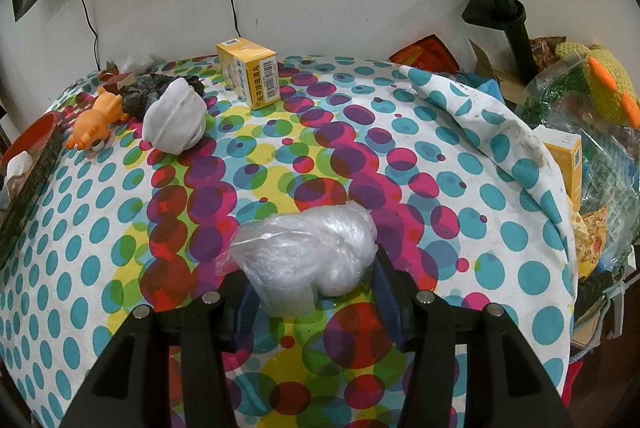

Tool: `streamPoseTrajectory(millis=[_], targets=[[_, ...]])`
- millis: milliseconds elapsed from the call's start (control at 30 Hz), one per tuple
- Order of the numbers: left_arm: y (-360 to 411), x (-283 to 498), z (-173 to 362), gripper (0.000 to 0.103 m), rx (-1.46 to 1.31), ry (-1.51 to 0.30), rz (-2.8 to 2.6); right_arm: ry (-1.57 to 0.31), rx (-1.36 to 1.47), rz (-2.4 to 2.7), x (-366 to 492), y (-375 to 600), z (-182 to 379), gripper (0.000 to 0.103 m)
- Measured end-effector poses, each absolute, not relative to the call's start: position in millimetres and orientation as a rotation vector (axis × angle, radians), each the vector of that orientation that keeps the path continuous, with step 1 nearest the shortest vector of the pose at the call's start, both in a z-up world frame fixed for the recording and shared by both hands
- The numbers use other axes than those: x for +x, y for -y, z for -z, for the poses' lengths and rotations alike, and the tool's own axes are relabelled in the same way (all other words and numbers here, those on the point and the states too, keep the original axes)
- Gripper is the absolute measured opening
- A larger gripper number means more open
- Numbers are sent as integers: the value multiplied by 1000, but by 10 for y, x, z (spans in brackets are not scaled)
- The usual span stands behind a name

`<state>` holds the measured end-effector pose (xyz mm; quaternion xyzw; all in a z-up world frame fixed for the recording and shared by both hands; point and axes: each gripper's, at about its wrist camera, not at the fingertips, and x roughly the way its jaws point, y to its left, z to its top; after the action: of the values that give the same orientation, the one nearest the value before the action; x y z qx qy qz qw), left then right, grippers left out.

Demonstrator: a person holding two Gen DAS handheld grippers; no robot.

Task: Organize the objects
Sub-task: 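Carry the MARUBI box onto the red tray and release with left gripper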

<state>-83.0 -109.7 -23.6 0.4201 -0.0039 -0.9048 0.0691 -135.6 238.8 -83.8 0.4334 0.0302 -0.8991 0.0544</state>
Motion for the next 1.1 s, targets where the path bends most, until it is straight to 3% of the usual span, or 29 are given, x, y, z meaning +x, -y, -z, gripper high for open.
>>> streamPoseTrajectory(millis=[300, 800, 1100], targets=[[1688, -763, 416, 55, 1263, -120, 2580, -91, 1317, 2731, -1356, -2386, 839, 53], [2263, -671, 641, 46, 1288, -171, 2464, -91, 1317, 2732, -1354, -2384, 839, 53], [2453, -575, 684, 47, 1278, -211, 2456, -93, 1317, 2733, -1353, -2381, 839, 53]])
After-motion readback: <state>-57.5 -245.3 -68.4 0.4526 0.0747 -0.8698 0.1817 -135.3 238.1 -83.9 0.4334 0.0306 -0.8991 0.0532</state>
